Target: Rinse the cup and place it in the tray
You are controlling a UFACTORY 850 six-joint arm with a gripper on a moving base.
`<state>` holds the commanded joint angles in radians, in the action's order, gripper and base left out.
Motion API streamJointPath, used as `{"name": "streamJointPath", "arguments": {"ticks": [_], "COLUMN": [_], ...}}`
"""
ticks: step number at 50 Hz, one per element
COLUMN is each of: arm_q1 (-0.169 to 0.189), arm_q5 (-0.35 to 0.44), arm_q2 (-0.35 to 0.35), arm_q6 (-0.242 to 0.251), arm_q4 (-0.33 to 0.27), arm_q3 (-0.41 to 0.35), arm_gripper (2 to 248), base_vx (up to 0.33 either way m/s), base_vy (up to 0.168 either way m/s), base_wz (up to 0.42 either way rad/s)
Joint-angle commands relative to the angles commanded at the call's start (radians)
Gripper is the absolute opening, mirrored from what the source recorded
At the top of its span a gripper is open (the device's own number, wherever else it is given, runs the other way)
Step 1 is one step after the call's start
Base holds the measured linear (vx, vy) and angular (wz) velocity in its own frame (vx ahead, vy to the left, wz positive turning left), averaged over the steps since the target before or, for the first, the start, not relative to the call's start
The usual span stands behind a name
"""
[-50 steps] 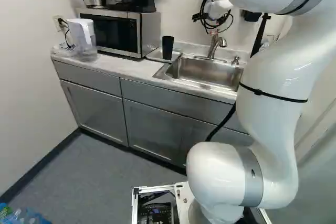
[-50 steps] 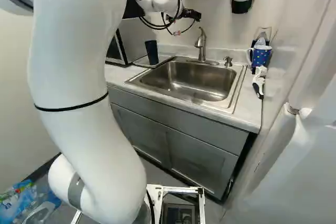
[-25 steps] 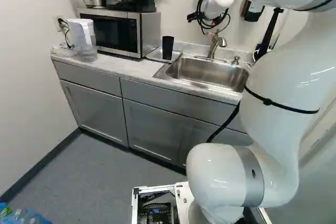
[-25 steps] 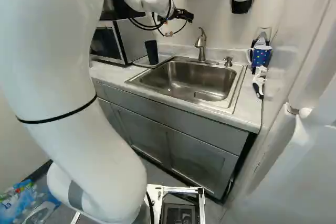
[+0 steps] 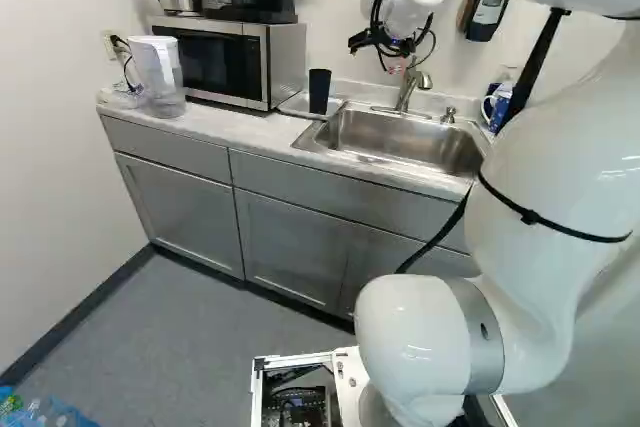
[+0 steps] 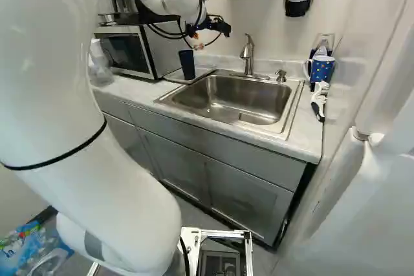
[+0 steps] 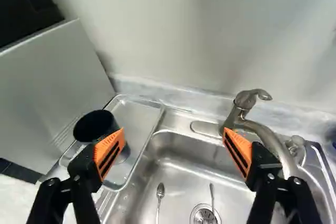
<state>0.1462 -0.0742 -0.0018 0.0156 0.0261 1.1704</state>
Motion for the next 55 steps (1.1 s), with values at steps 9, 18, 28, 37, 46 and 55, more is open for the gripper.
{"name": "streamJointPath", "arguments": {"ticks": [9, 18, 28, 37, 46, 55], "arm_q1": [-0.003, 0.000, 0.004, 0.015, 0.032, 0.059], "arm_q5": [-0.051, -0.105, -0.162, -0.215, -0.268, -0.320], "arm_q2": [0.035, 0.066, 0.093, 0.111, 0.126, 0.137], "arm_q6": [0.000, 0.000, 0.000, 0.000, 0.000, 0.000], "arm_q4": [0.000, 0.000, 0.000, 0.000, 0.000, 0.000], "arm_q3": [-0.034, -0.065, -0.091, -0.108, -0.122, -0.132], "arm_gripper": [247, 247, 247, 247, 247, 247], "base_vx": [0.000, 0.000, 0.000, 0.000, 0.000, 0.000], "base_vy": [0.000, 0.000, 0.000, 0.000, 0.000, 0.000], "base_wz": [0.000, 0.000, 0.000, 0.000, 0.000, 0.000]}}
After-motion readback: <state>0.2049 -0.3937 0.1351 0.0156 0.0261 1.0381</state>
